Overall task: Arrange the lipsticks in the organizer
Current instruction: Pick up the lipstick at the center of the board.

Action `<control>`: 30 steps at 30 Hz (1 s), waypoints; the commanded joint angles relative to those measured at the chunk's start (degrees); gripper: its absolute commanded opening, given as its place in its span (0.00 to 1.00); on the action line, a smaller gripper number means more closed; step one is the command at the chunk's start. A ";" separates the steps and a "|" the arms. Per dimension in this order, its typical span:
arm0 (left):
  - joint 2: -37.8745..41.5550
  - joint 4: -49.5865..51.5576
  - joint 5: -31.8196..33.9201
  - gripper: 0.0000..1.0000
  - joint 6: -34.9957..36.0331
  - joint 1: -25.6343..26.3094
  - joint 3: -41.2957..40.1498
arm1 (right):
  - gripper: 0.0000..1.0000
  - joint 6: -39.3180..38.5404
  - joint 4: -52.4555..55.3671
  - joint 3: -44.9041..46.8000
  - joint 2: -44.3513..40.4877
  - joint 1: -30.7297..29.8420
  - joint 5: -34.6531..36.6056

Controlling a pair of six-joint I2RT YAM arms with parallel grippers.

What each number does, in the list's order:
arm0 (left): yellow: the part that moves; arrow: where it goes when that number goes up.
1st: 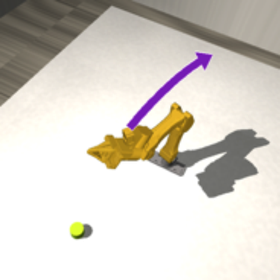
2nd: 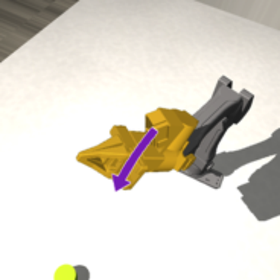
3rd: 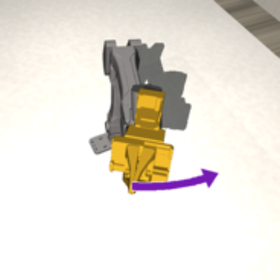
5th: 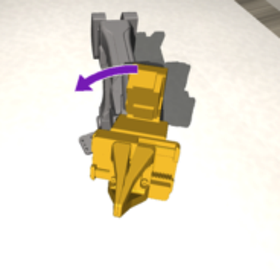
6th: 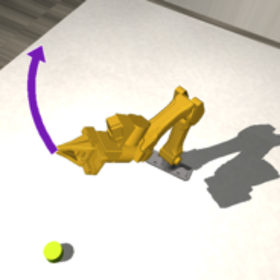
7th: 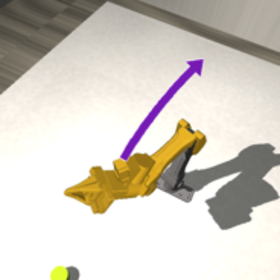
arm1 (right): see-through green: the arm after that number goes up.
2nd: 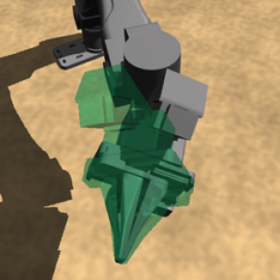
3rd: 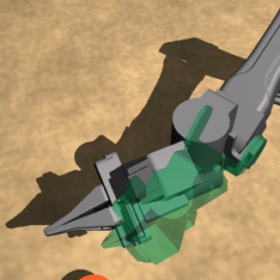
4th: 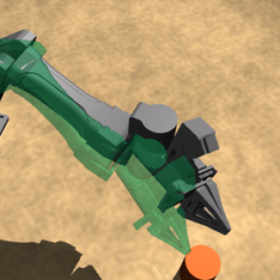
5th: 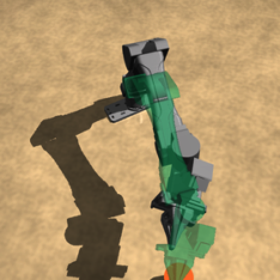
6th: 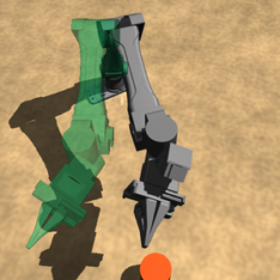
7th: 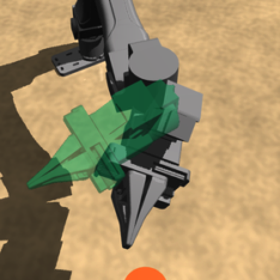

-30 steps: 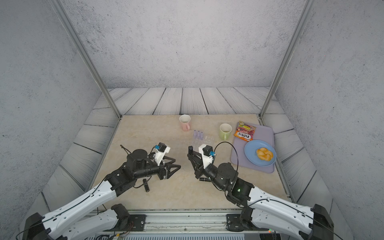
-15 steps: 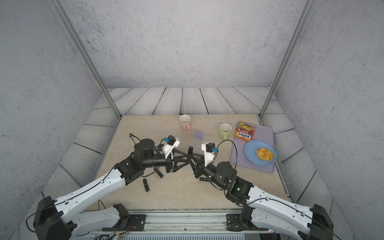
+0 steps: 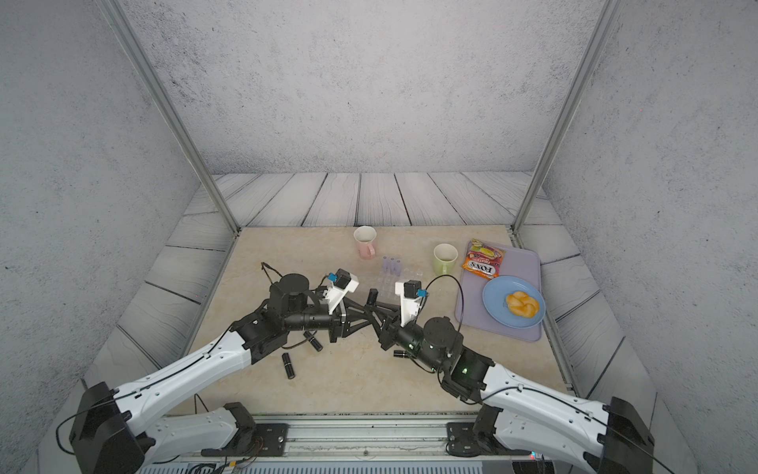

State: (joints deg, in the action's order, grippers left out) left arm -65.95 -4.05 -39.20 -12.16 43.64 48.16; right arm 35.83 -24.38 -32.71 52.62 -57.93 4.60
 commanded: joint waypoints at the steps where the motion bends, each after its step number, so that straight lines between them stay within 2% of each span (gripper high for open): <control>1: 0.73 -1.33 1.60 0.09 1.72 0.23 1.41 | 0.25 1.44 -1.05 -0.43 0.30 -0.16 -1.33; 3: 1.30 -0.61 3.64 0.01 2.19 0.26 1.32 | 0.34 1.66 -0.13 -0.62 -0.03 0.03 -0.49; 6: 1.66 1.69 8.06 0.00 3.60 0.28 1.30 | 0.51 3.01 4.36 -2.34 -0.93 0.99 1.07; 8: 1.63 5.17 12.13 0.00 6.12 0.22 1.33 | 0.58 4.57 12.64 -5.10 -1.72 3.42 1.95; 10: 1.39 7.53 14.60 0.00 9.26 0.22 1.07 | 0.59 6.39 19.08 -7.49 -1.84 6.10 1.31; 13: 0.93 9.37 17.00 0.00 11.70 0.31 0.93 | 0.60 9.39 28.27 -12.54 0.15 11.03 -4.24; 16: 0.68 9.73 18.24 0.00 12.37 0.31 1.04 | 0.60 8.74 33.40 -17.34 3.90 12.27 -8.40; 25: -0.97 11.29 18.83 0.00 14.44 0.82 1.88 | 0.53 6.97 36.48 -24.10 12.44 12.27 -14.03; 30: -1.75 11.90 18.92 0.00 15.12 1.61 2.41 | 0.43 7.20 37.55 -25.42 14.79 12.23 -14.44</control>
State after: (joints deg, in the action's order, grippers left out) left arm -67.35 7.42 -20.69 1.50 44.60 48.62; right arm 43.13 11.16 -56.64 67.00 -45.67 -8.45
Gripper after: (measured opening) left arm 0.244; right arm 0.436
